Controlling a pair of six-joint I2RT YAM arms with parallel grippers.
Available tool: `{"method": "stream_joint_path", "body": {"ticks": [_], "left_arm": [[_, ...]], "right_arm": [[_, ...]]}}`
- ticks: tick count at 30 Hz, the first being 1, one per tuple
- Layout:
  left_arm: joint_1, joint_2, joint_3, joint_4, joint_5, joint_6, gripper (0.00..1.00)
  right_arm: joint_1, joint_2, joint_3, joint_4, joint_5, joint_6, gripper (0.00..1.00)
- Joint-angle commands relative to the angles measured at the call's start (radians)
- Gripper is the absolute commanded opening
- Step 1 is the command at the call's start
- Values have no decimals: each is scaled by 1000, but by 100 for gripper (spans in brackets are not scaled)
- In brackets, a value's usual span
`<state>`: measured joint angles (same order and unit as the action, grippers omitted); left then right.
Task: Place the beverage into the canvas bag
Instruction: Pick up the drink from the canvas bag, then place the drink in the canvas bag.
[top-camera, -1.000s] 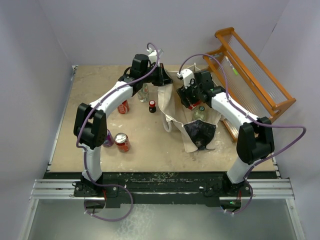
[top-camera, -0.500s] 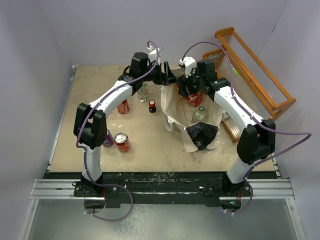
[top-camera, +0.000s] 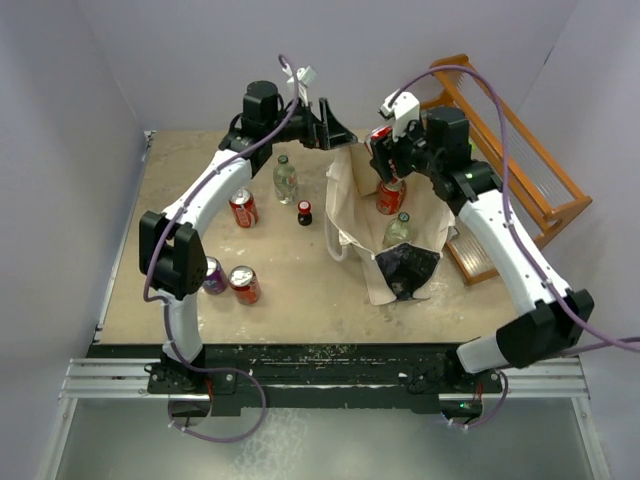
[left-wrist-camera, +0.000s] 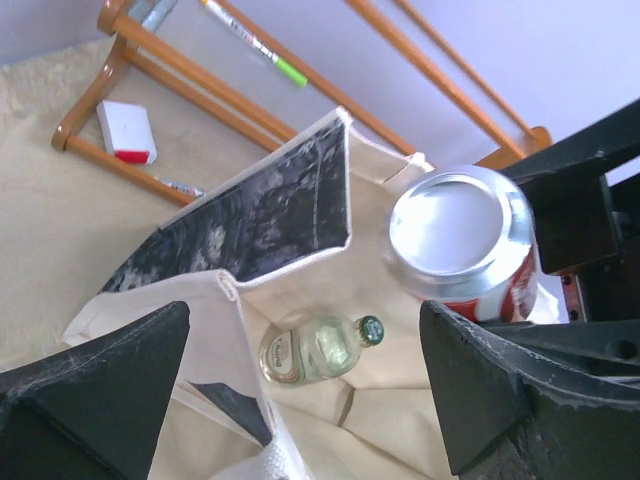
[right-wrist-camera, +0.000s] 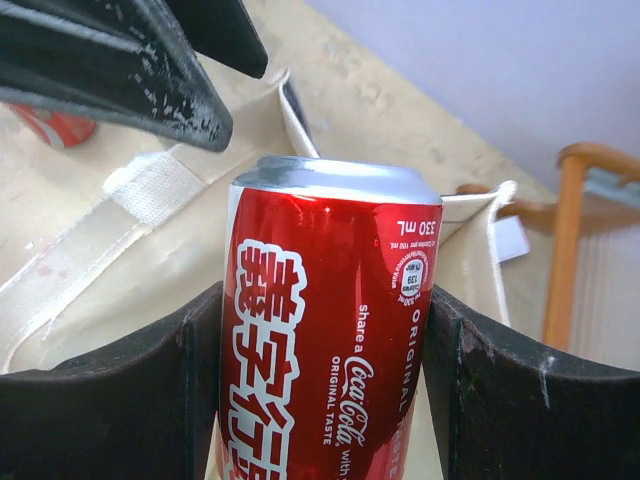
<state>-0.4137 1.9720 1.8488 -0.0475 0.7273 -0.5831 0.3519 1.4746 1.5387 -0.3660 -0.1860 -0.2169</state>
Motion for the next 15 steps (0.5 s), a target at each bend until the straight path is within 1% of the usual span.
{"method": "stream_joint_path", "body": {"ticks": [1, 7, 15], "left_arm": [[14, -79, 87, 55, 77, -58, 99], [15, -115, 110, 105, 125, -152, 99], [16, -111, 139, 158, 239, -283, 99]], "right_arm": [[-4, -127, 12, 165, 7, -72, 0], [2, -141, 26, 204, -33, -97, 0], [39, -123, 40, 231, -59, -146, 0]]}}
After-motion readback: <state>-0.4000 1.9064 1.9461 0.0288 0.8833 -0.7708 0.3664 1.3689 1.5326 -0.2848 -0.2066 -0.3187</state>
